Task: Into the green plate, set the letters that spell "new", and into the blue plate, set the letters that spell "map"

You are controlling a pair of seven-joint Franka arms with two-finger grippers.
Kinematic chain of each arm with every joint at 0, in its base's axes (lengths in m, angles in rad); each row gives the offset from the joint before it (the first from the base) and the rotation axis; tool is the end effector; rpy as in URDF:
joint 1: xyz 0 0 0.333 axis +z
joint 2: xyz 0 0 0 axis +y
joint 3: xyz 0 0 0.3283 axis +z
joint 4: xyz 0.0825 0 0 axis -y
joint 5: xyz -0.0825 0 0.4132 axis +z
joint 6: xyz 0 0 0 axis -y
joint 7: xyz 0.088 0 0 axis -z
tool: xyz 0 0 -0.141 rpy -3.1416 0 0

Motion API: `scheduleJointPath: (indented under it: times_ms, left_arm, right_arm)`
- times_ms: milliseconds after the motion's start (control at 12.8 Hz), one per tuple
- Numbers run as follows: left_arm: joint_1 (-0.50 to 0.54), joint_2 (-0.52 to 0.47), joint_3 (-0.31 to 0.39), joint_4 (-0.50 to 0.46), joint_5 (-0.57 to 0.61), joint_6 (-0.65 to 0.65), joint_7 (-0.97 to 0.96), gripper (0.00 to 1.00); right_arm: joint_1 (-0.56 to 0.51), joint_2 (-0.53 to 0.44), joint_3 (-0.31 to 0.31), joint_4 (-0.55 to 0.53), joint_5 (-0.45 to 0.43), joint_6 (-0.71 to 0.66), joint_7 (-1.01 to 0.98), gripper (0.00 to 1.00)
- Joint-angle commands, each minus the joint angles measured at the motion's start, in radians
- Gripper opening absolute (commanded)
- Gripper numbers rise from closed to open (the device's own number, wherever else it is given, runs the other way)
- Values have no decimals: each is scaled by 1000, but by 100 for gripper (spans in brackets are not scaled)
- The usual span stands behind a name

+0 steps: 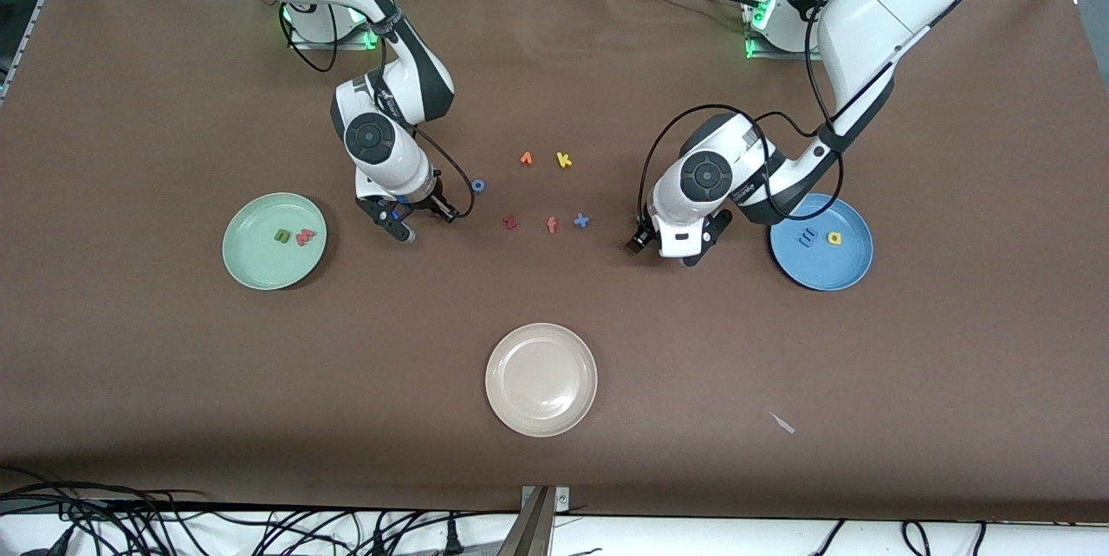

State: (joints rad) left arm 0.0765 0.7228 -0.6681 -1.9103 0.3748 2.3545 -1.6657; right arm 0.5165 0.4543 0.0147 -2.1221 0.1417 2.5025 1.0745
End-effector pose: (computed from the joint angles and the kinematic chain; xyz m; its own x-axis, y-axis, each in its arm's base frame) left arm 0.5316 -0.3463 0.1308 0.6098 0.7722 -0.1786 0.7724 -0.6295 -0.0842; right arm 0.5047 0.2991 0.1400 0.7833 -0.6119 -0.1097 -0.6127 -0.7897 0.0303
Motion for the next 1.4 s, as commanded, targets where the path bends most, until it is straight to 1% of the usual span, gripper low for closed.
scheduleJointPath:
  times_ms: [0,78,234,312,468,623,701,935,1013,1091,1169,1247,1325]
  left_arm:
    - [-15,17,2,2,47,8,-32,55]
    - [-15,18,2,2,55,8,-32,39]
    - [-15,20,2,2,55,3,-16,3]
    - [-14,18,2,4,56,-3,13,0]
    - [6,3,-4,17,55,-20,101,0]
    - [61,-49,-27,42,36,-128,208,0]
    - [119,-69,-72,54,27,-188,283,0]
    - [418,-89,-278,59,10,-369,551,0]
    - [498,-88,-313,59,15,-433,663,0]
    - [538,-88,-312,54,19,-469,763,0]
    - [575,-82,-304,45,24,-480,846,0]
    - [603,-74,-283,42,30,-480,918,0]
    - [609,-66,-250,27,61,-480,987,0]
  right_arm:
    - [0,-58,-62,34,6,-155,-152,0]
    - [2,-71,-82,36,6,-198,-230,0]
    - [2,-94,-142,31,1,-237,-364,0]
    - [2,-103,-182,31,1,-258,-433,0]
    - [2,-118,-258,30,-1,-284,-584,0]
    - [2,-118,-324,30,-2,-300,-697,0]
    - [0,-114,-355,31,-4,-300,-743,0]
    - [-15,-86,-432,36,-5,-294,-890,0]
    - [-27,-77,-438,39,-5,-292,-925,8]
    - [-47,-74,-437,42,-5,-291,-938,50]
    - [-53,-74,-437,42,-2,-294,-932,99]
    - [-52,-75,-435,54,-2,-300,-923,100]
    - [-47,-77,-434,68,2,-304,-914,100]
